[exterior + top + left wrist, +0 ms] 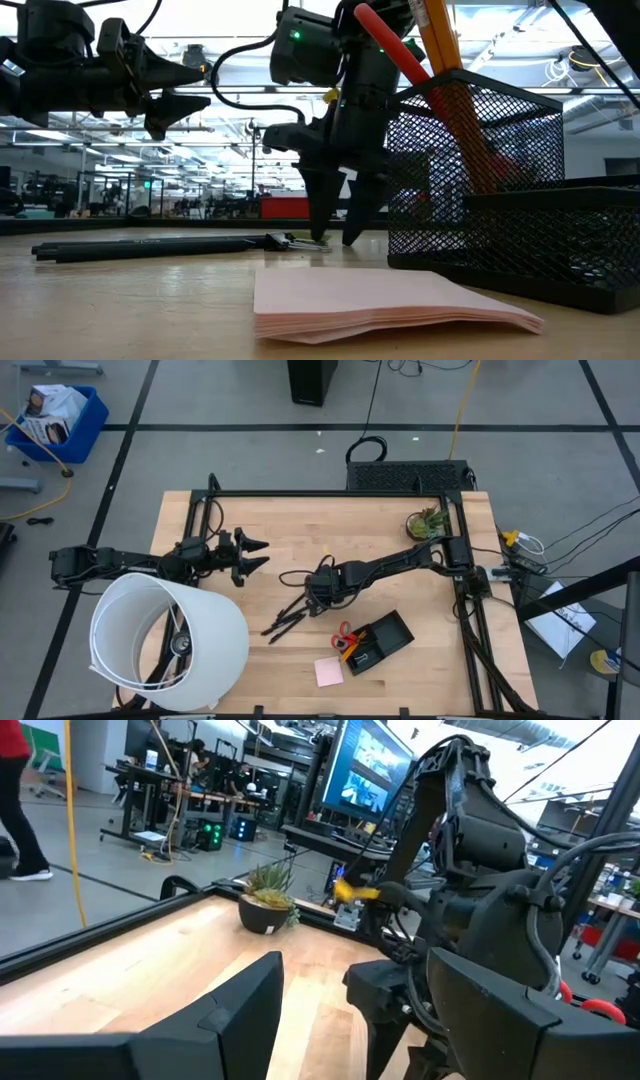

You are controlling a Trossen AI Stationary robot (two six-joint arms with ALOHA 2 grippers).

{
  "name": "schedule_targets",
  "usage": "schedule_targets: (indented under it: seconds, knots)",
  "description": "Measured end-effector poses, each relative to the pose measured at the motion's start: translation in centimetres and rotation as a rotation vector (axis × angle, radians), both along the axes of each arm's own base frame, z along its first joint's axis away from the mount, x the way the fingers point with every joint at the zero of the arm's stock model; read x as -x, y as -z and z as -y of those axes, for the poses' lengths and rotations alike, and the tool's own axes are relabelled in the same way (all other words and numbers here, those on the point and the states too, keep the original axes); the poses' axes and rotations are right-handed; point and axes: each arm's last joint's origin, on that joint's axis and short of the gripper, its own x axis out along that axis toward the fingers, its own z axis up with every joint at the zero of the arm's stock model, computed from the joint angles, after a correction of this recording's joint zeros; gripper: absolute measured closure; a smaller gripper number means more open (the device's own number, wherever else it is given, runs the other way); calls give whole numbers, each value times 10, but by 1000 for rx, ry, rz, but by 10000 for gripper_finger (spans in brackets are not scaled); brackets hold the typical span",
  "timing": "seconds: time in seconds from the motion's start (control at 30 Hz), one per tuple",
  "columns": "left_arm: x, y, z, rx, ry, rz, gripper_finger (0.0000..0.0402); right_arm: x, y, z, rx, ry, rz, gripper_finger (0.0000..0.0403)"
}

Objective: Pick and place office supplies into organizer
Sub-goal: Put the yellow eraser into the black desk organizer

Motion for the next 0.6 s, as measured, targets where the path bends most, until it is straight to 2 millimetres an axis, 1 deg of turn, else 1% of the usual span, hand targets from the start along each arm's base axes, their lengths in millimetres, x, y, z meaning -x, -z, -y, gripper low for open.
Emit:
schedule_targets:
  seconds: [0.23, 0.3, 0.47, 0.6]
  knots:
    - [0, 0, 0, 0, 0, 1, 149, 0, -1, 0, -1, 1, 6, 222]
    - [0, 0, 0, 0, 0, 1, 149, 0, -5, 1, -7, -3, 17, 222]
    - [0, 0, 0, -1, 0, 1, 149, -3, -13, 1, 21, -78, 69, 222]
    - [0, 0, 0, 0, 0, 1, 149, -9, -16, 1, 25, -92, 145, 222]
